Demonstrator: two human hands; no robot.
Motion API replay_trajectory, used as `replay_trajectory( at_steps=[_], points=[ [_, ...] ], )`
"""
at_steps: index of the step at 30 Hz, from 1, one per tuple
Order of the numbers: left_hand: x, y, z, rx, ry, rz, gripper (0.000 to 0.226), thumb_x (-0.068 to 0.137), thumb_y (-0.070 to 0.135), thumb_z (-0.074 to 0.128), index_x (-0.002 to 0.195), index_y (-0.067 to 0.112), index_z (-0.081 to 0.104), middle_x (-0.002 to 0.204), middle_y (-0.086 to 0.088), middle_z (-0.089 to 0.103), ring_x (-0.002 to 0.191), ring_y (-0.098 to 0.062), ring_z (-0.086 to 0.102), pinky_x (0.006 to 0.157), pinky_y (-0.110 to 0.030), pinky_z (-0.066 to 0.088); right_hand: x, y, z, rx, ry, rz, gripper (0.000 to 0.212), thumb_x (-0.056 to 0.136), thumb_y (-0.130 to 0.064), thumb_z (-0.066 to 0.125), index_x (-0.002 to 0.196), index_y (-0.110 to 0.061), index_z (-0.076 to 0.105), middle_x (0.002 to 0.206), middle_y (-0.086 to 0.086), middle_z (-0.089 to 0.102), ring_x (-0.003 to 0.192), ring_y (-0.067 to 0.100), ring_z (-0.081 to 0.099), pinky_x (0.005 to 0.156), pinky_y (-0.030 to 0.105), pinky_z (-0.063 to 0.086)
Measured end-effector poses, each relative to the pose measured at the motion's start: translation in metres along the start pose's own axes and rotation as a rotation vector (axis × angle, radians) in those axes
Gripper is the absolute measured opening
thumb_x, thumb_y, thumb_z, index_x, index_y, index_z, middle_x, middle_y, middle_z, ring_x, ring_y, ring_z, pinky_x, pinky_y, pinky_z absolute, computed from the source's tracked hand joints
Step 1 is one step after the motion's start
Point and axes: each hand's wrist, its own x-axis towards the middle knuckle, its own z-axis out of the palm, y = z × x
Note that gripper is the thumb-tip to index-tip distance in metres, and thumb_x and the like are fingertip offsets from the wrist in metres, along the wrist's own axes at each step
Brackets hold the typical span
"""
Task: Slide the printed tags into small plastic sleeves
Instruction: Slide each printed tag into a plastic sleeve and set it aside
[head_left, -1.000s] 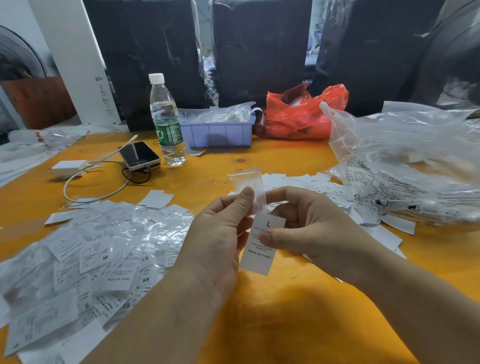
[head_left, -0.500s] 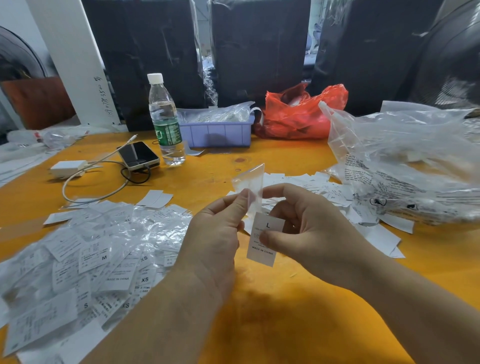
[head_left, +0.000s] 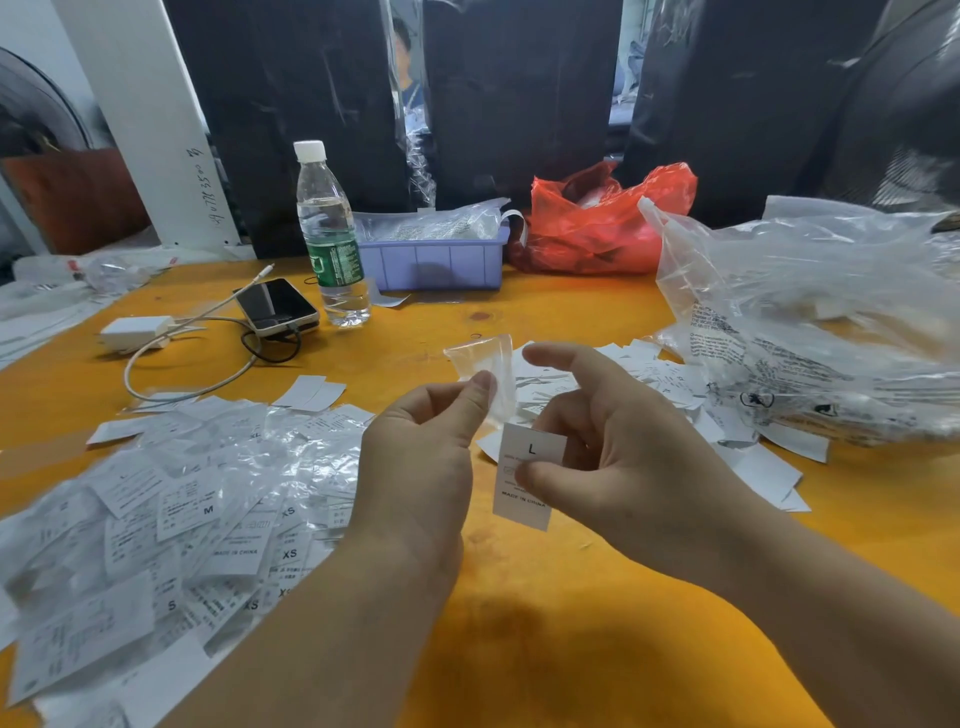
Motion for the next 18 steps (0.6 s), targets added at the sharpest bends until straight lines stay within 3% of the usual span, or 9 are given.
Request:
replay_trajectory(
  at_steps=[6,13,18],
  points=[
    [-0.0047,0.0004,0.0021,0.011,-0.021,0.058,0.012,0.082,0.028,0.072,0.08,0.017,0.069,0.058,0.019,0.066,0.053,0.015,0.056,0.043,-0.002,0.038,-0.0004,0.0003,0.0037,-0.059,0.064,-0.033,0.067,0.081,-0.017,0.068,0.139,-0.032,0.038,0.075,-0.015,0.064,0.061,0.007,0.055,0.058,0.021,0.044],
    [-0.0036,0.0027,0.001,0.045,-0.013,0.053,0.012,0.08,0.031,0.073,0.079,0.019,0.069,0.058,0.023,0.065,0.055,0.015,0.056,0.045,-0.003,0.04,0.0014,0.0029,0.0003,-0.024,0.106,-0.018,0.064,0.08,-0.016,0.065,0.138,-0.026,0.041,0.076,-0.013,0.065,0.059,0.005,0.055,0.06,0.016,0.043],
    [-0.0052,0.0047,0.0015,0.047,0.0,0.041,0.013,0.08,0.032,0.073,0.08,0.02,0.069,0.06,0.024,0.065,0.055,0.016,0.055,0.061,-0.021,0.038,0.0017,0.0033,-0.0016,0.013,0.113,-0.007,0.061,0.079,-0.017,0.065,0.135,-0.027,0.043,0.076,-0.012,0.064,0.06,0.007,0.055,0.06,0.019,0.045]
  ],
)
